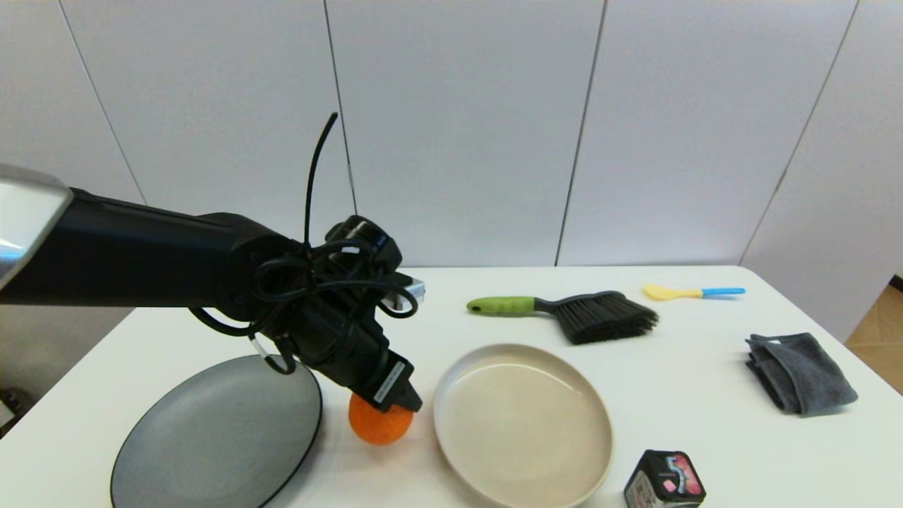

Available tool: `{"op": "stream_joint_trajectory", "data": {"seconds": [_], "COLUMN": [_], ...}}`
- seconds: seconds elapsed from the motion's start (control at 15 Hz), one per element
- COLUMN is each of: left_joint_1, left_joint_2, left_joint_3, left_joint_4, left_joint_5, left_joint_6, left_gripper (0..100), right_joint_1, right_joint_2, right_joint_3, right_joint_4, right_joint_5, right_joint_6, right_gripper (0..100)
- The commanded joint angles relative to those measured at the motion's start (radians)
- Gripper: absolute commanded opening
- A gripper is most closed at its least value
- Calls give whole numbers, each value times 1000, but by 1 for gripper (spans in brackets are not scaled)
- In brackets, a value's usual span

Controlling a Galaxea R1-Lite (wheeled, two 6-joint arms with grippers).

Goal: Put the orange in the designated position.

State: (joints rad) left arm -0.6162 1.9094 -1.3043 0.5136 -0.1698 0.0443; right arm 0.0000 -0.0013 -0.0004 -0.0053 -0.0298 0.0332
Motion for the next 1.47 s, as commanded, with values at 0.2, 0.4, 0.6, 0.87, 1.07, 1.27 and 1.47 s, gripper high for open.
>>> {"op": "stream_joint_trajectory", "data": {"seconds": [0.2,0.4,0.6,0.87,1.07,1.27,1.47], "left_joint_1": [13,18,18,21,41,47,75], "left_joint_2": [30,27,13,-59,-167,-286,-415], "left_joint_3": [8,8,8,-1,-4,8,31], "left_joint_4": [-37,-33,-33,-38,-55,-60,-58], "left_joint_5": [0,0,1,10,32,73,131], "left_joint_6": [-14,-14,-14,-12,-12,-12,-14], "left_gripper": [100,100,100,100,100,100,100], "right_joint_1": [0,0,0,0,0,0,0], "right_joint_2": [1,1,1,1,1,1,1], "right_joint_3": [0,-1,0,0,0,0,0], "right_joint_4": [-1,-1,-1,-1,-1,-1,-1], "right_joint_5": [-1,-1,-1,-1,1,-1,-1], "right_joint_6": [1,1,1,1,1,1,1], "right_gripper": [100,100,100,100,100,100,100]}}
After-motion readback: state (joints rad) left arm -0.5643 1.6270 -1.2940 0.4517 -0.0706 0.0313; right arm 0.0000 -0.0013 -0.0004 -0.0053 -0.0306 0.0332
